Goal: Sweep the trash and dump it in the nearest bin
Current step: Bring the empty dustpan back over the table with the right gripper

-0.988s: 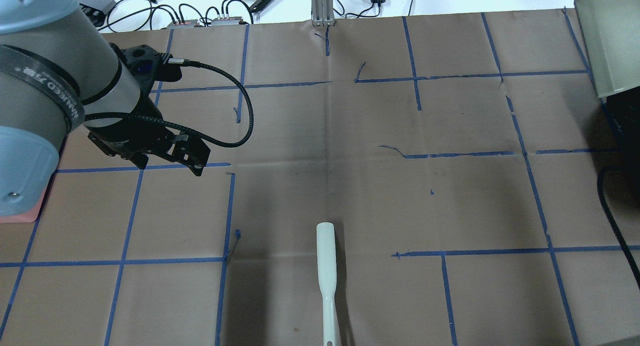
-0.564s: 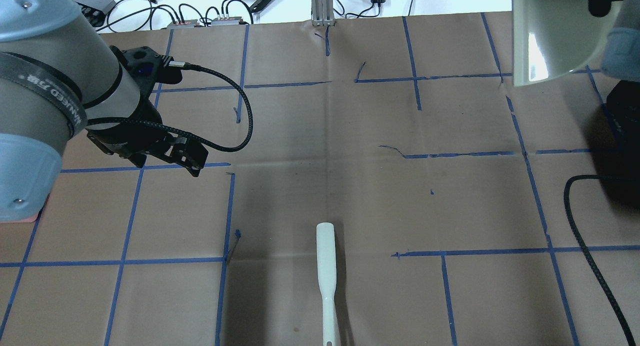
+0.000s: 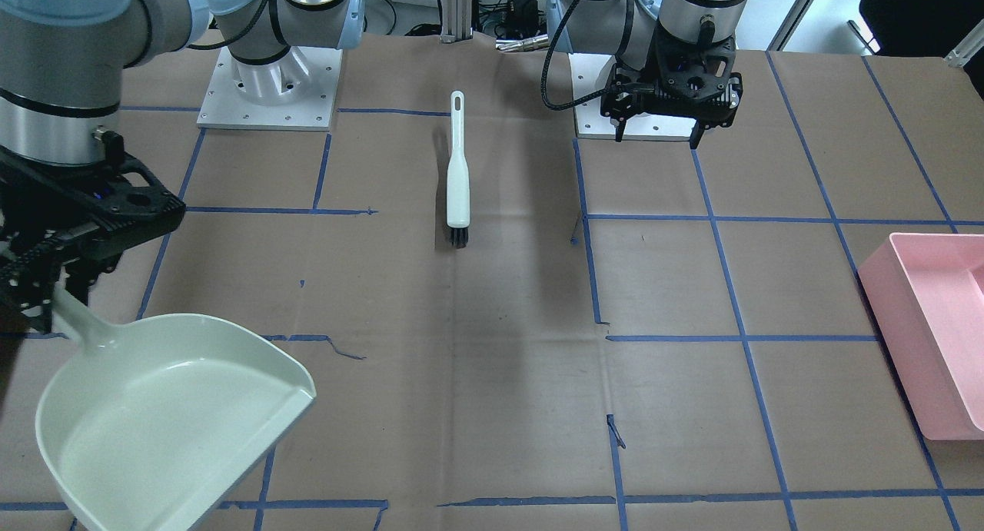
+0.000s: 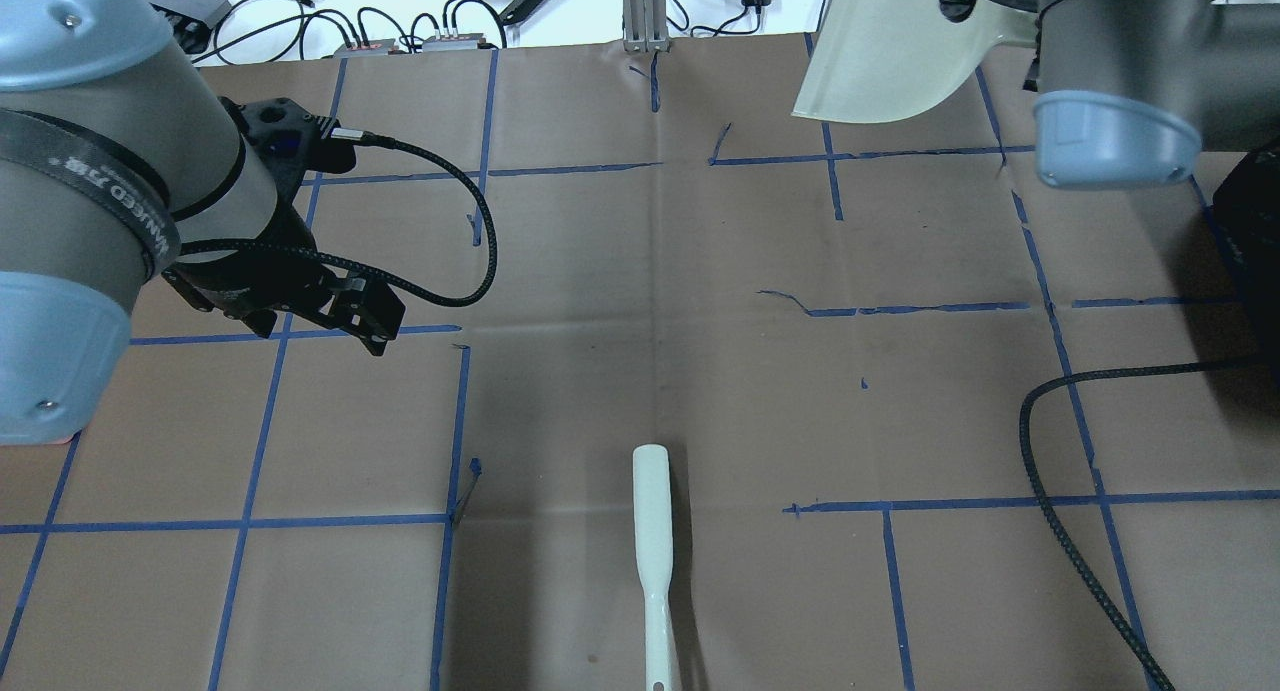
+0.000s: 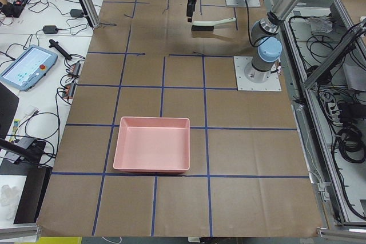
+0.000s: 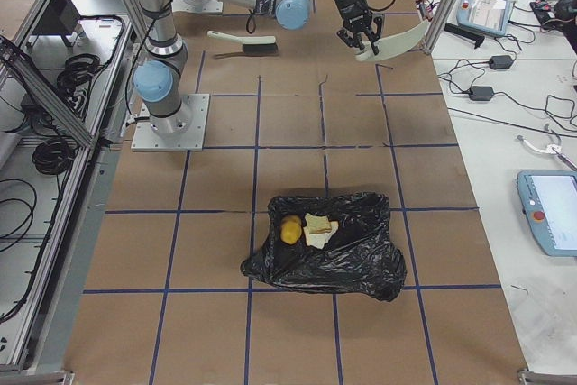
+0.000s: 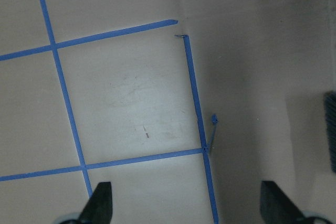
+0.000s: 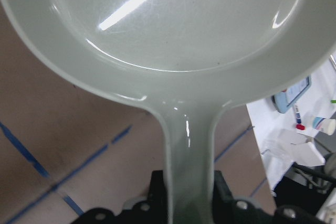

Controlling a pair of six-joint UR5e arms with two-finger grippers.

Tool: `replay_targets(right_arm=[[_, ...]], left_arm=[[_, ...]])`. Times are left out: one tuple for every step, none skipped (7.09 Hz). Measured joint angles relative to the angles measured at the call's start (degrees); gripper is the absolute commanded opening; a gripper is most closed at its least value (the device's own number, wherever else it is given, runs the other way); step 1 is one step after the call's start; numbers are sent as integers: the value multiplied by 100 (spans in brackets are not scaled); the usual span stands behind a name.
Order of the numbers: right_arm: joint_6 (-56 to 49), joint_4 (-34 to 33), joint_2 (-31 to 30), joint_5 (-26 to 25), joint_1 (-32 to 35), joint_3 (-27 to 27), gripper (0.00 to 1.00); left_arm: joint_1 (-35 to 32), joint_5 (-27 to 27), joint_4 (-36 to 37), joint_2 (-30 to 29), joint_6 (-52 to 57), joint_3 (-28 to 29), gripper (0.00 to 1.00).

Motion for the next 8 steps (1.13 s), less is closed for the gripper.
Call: replay_targets(right_arm=[[1090,310,15,323,185,-7,1],[2083,617,25,677,327,-14,1],[2987,905,32,995,466,-21,1],[3737,1144,35,1219,608,-29,1],[4475,1344,54,1409,770,-35,1],[5103,1456,105,1547,942,-45,1],[5696,1494,198,1607,1159,-57,1],[6252,1502,291,1630,1370,-65,1]], left_arm=[[-4,6,10,9,-8,-27,99],[-5,9,31,10,-14,-39,99],[-6,12,57,11,-17,-45,99],[-6,14,68,13,-17,-49,99],[-6,8,72,15,-18,-50,99],[-6,-3,76,15,-16,-48,99],[-7,-13,78,15,-12,-46,99],[-7,-29,76,14,-12,-45,99]])
